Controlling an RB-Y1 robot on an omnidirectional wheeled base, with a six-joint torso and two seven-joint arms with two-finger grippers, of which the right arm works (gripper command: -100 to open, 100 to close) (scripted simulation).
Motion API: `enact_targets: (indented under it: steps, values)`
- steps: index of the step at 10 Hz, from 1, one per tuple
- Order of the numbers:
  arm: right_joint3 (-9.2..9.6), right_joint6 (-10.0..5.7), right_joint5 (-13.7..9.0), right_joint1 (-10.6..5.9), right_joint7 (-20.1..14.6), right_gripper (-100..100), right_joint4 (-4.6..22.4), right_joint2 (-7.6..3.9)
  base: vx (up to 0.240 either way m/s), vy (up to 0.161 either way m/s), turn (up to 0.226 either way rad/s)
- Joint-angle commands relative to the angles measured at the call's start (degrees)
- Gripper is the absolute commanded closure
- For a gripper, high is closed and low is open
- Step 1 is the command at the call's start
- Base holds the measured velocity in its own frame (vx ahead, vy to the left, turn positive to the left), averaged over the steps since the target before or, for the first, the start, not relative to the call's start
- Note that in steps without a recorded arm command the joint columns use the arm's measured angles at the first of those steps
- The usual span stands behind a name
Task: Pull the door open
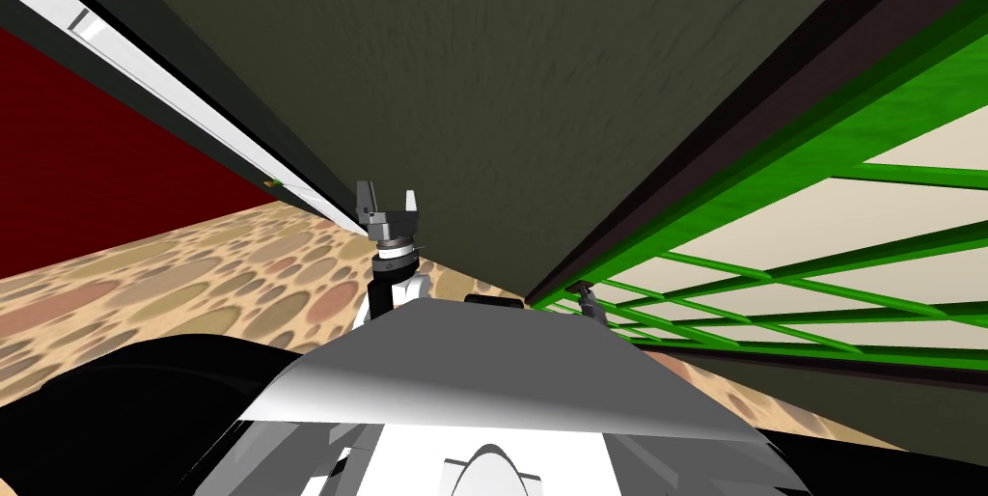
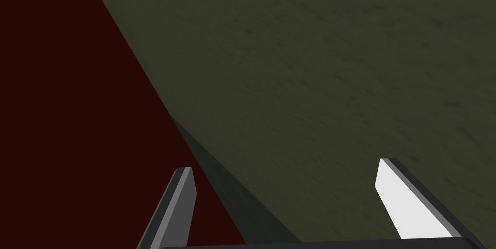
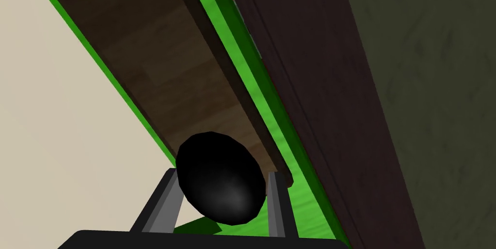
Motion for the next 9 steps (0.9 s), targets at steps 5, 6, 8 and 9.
enact_targets:
  steps: [5,6,8,9]
  values:
    - [1.12,0.53,-1.5,-0.35,-8.07,100,-0.16,0.09,-0.037,-0.011,0.026]
    - [1.43,0.68,-1.98,-0.48,-10.03,100,-0.28,0.05,-0.04,-0.009,0.022]
    - [1.75,0.84,-2.46,-0.61,-12.62,100,-0.4,0.02,-0.031,-0.013,0.02]
    - [2.06,0.99,-2.95,-0.73,-14.02,100,-0.51,-0.01,-0.042,-0.019,0.044]
